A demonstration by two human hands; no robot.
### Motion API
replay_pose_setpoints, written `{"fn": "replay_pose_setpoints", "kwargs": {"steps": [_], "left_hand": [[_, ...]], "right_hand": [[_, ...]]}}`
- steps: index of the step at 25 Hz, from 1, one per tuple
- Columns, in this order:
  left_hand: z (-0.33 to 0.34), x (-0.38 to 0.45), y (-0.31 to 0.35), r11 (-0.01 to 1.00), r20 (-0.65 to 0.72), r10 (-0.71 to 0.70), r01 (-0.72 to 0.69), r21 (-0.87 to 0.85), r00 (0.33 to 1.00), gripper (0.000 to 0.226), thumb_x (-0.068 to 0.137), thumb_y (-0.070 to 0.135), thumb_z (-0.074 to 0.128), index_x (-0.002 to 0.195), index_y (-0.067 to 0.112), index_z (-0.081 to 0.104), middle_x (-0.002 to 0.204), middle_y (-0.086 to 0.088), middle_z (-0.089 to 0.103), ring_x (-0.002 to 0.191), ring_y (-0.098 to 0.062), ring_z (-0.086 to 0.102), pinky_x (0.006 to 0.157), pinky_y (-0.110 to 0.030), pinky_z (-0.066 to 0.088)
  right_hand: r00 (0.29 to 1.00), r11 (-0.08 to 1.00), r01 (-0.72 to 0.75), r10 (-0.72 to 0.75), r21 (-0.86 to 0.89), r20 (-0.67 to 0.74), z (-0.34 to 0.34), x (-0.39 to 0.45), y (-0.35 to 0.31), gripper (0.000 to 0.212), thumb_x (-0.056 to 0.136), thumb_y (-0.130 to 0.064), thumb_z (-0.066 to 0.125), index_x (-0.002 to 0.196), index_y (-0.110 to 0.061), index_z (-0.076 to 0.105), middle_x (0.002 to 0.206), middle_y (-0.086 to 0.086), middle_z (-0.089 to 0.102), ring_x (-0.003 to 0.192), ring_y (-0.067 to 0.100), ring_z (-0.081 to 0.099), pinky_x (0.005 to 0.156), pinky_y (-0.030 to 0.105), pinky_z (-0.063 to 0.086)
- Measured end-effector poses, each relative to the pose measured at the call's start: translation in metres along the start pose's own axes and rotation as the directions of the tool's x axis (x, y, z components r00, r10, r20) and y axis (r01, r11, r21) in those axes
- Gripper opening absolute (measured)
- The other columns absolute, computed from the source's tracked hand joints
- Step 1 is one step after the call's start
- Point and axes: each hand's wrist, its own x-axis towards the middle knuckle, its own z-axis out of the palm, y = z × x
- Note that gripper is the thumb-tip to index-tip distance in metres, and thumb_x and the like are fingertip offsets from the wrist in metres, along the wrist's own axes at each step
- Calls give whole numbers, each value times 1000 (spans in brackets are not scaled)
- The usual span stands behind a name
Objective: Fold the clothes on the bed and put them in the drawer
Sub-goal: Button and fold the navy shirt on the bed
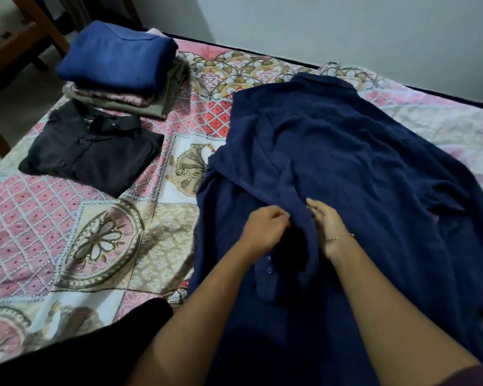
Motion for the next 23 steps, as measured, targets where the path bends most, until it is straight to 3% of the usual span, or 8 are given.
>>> {"fn": "replay_pose_setpoints", "kwargs": {"steps": [2,5,10,14,18,20,22,23], "left_hand": [[-10,17,-25,913,-184,136,-50,406,973,22,87,4,46,93,7,68,100,-12,67,98,-31,60,85,-38,49],[-33,42,-47,650,-159,392,-150,745,906,38,77,2,32,94,-9,65,102,-29,59,100,-43,52,85,-46,44],[-51,88,-46,603,-175,358,-85,793,917,43,91,4,44,133,-6,40,142,-27,34,130,-43,31,103,-46,28],[-51,101,-34,566,-305,279,100,818,911,50,93,17,45,139,0,32,145,-18,33,136,-37,25,104,-48,28],[-60,106,-29,620,-446,281,194,760,850,46,92,24,49,132,3,42,138,-16,39,128,-40,33,100,-47,30],[-60,106,-29,793,-549,327,92,602,769,29,89,15,48,111,-3,55,120,-22,51,112,-42,48,91,-46,40],[-61,108,-20,993,-697,112,-53,105,708,19,89,11,42,80,0,55,87,-18,58,89,-36,57,71,-36,50],[-61,110,-13,972,-688,-31,-139,-191,725,19,90,12,41,76,6,52,79,-11,57,81,-31,58,59,-30,51]], "right_hand": [[1000,986,-18,15,-163,-23,-16,0,0,28,93,-31,52,87,-9,68,72,6,70,58,15,64,53,20,53],[998,946,28,-10,-323,57,-23,6,1,18,94,-19,48,86,-12,63,63,0,66,53,9,55,46,17,45],[996,994,80,-82,71,22,-38,13,0,29,84,-4,36,68,-8,60,55,4,57,50,15,52,48,23,45],[992,985,105,-95,138,-78,-68,6,-5,32,81,-5,35,66,-7,63,58,4,64,51,17,59,51,22,51],[984,979,89,-58,184,-168,-78,8,-4,30,88,-11,39,74,-9,65,63,2,68,64,19,63,55,20,54],[984,987,58,-32,147,-175,-78,11,-4,27,91,-17,41,81,-9,64,65,2,69,65,18,64,58,21,55],[987,997,29,-18,70,-159,-74,15,-10,32,92,-34,45,92,-10,66,79,2,72,77,18,66,72,25,54],[985,1000,1,-6,-31,-174,-69,17,-14,43,89,-48,50,102,-11,66,94,1,71,89,17,64,83,29,52]]}}
